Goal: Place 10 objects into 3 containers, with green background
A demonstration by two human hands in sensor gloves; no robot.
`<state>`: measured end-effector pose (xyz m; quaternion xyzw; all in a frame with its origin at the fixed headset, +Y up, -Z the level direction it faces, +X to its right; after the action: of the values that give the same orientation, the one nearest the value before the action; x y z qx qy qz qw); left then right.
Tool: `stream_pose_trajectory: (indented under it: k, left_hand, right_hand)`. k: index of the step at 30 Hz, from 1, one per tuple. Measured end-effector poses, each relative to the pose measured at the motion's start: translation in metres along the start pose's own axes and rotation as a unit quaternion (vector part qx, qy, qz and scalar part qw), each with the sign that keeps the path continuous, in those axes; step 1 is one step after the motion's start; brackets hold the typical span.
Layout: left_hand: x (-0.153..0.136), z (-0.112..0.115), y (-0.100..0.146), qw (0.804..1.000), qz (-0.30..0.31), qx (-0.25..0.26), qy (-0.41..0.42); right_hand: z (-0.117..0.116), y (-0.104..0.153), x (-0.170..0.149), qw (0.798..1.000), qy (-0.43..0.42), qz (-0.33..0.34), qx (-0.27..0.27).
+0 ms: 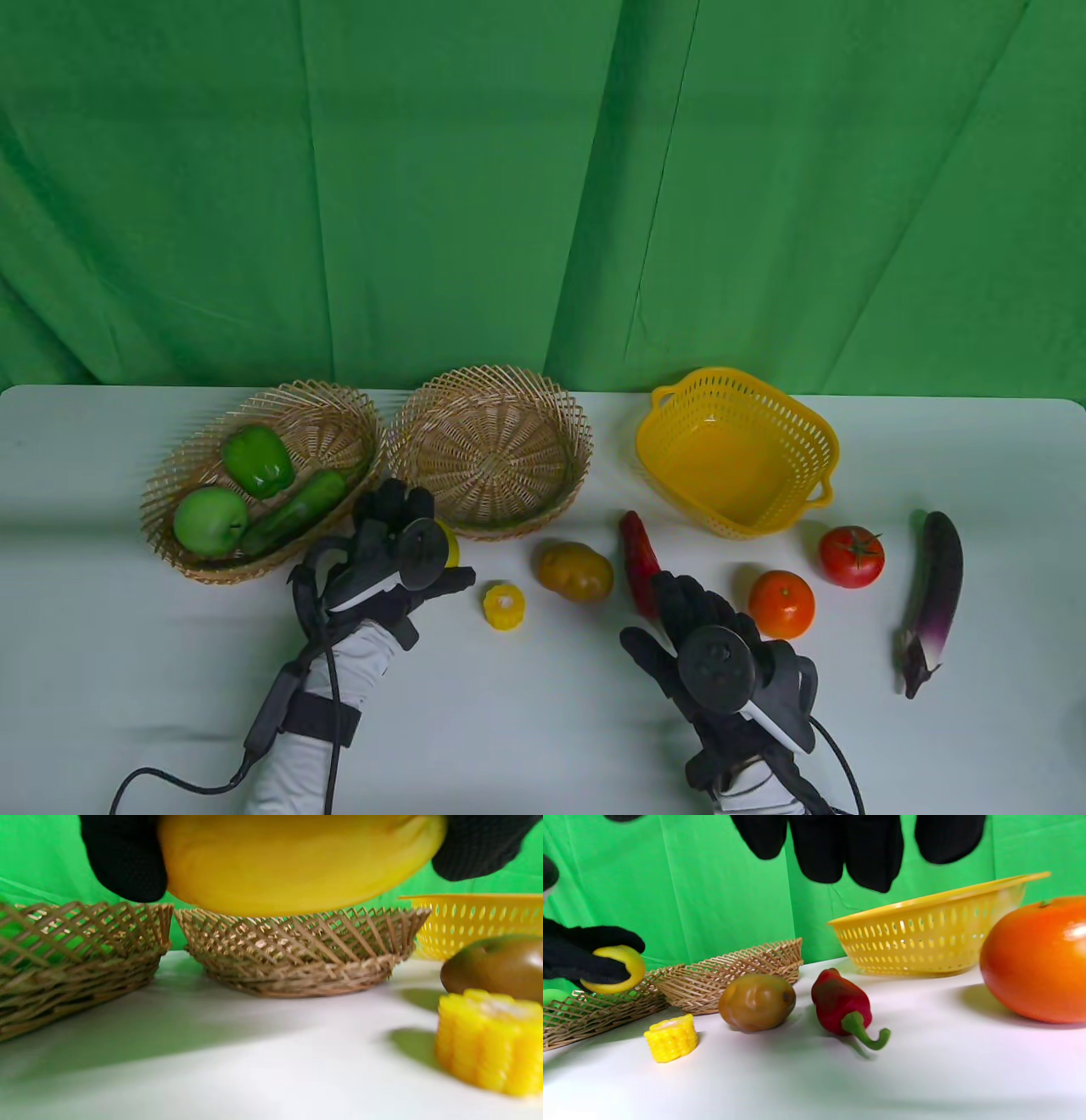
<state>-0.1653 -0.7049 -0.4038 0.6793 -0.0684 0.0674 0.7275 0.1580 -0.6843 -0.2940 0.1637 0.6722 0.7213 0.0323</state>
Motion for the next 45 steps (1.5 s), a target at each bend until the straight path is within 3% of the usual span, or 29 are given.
stream_pose_trajectory:
  k: [11, 25, 34, 45]
  left_hand:
    - [0.011, -0.026, -0.037, 0.999, -0.029, 0.031, 0.011]
    - [0.027, -0.005, -0.065, 0.998, -0.037, 0.049, -0.021]
    - [0.025, 0.001, -0.065, 0.997, -0.053, 0.023, -0.044]
    - [0.018, -0.018, -0.044, 0.995, -0.024, 0.096, -0.029]
  right_hand:
    - [0.002, 0.0, -0.002, 1.0, -0.003, -0.004, -0.003]
    - [0.002, -0.001, -0.004, 1.0, -0.003, -0.006, 0.0]
    - [0.002, -0.001, -0.004, 1.0, -0.004, -0.007, 0.002]
    - [0.002, -0.001, -0.004, 1.0, -0.003, -0.008, 0.002]
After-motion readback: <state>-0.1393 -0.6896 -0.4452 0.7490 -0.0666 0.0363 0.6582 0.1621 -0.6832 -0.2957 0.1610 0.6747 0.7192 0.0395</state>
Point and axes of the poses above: the tracker on the back of each hand, its own x axis roughly to the thumb side, its own y axis roughly from the fingertips to the wrist, z = x × y, the point moved 2 cm from there along -y, roughly from the wrist to the fingertips, and after that the axes turned 1 degree about -x, right-handed, at the moved point
